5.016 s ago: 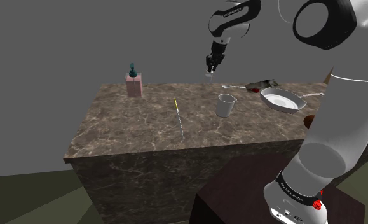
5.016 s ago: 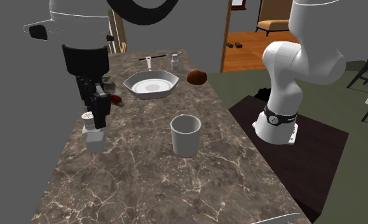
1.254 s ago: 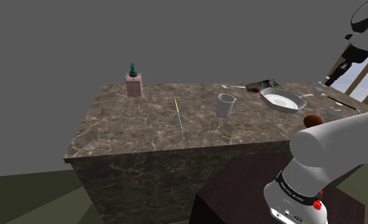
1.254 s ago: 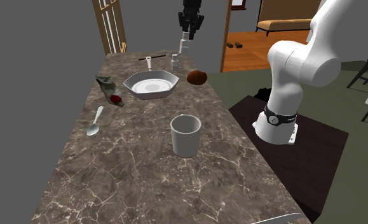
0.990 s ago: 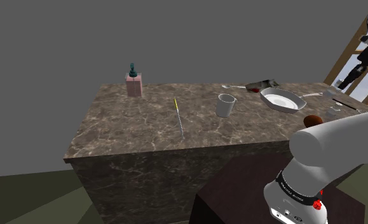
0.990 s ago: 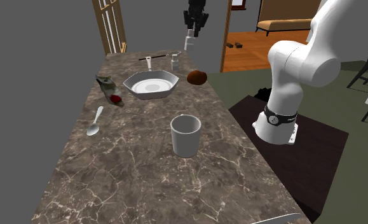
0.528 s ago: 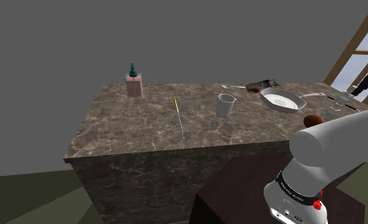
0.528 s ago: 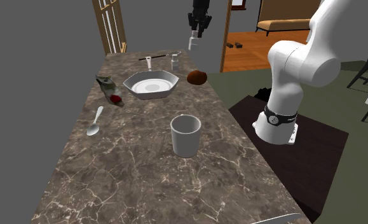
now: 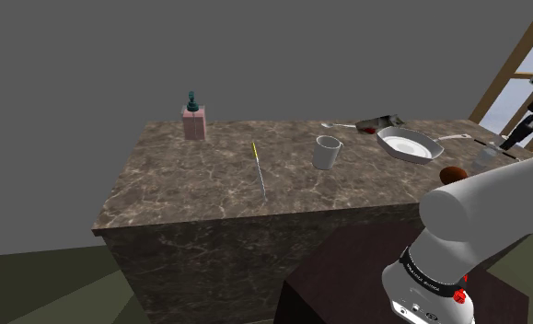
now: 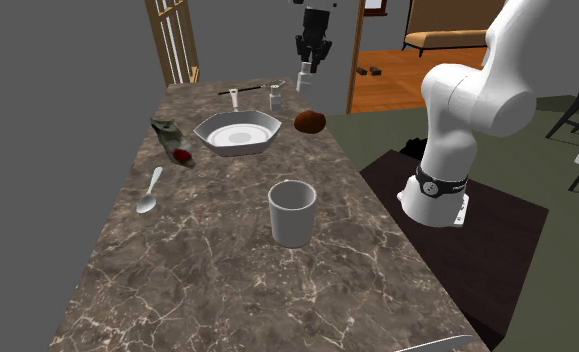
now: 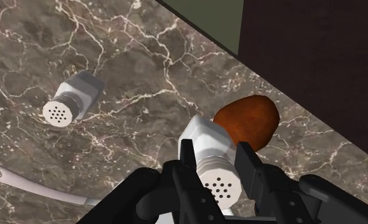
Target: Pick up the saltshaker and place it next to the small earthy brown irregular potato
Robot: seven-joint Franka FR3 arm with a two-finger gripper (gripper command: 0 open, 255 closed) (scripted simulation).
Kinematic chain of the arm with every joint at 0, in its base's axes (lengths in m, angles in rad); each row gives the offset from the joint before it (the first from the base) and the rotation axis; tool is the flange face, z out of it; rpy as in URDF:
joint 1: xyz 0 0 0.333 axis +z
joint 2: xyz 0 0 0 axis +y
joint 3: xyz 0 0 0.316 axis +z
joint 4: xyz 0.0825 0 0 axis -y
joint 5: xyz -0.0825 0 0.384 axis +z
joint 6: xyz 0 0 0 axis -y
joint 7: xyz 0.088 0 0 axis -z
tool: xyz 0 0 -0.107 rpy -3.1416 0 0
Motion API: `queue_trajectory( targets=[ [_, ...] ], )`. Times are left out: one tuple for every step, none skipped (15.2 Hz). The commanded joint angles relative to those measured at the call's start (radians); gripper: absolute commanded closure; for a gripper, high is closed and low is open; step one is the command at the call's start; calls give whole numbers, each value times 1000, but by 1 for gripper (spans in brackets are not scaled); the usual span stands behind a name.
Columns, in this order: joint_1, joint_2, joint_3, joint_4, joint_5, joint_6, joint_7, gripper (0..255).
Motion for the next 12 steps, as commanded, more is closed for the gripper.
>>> queue_trajectory(
  targets=[
    [5,9,-17,-19,0,30,-7,255],
    [8,14,-25,-29,0,44,-9,255],
    [11,18,-32,-38,1,58,-12,255],
    [14,23,-41,-48,1,72,-14,255],
    [18,28,-49,-57,2,86,-17,255],
    [22,34,-58,-65,3,100,-20,255],
    [26,40,-67,-74,5,115,-24,255],
    [31,46,-76,-83,6,129,-27,255],
    [36,53,-86,-91,8,144,-31,255],
    [42,60,-96,-99,11,159,-35,255],
    [48,67,-107,-107,13,173,-39,255],
    [54,74,-118,-114,17,188,-44,255]
  ],
)
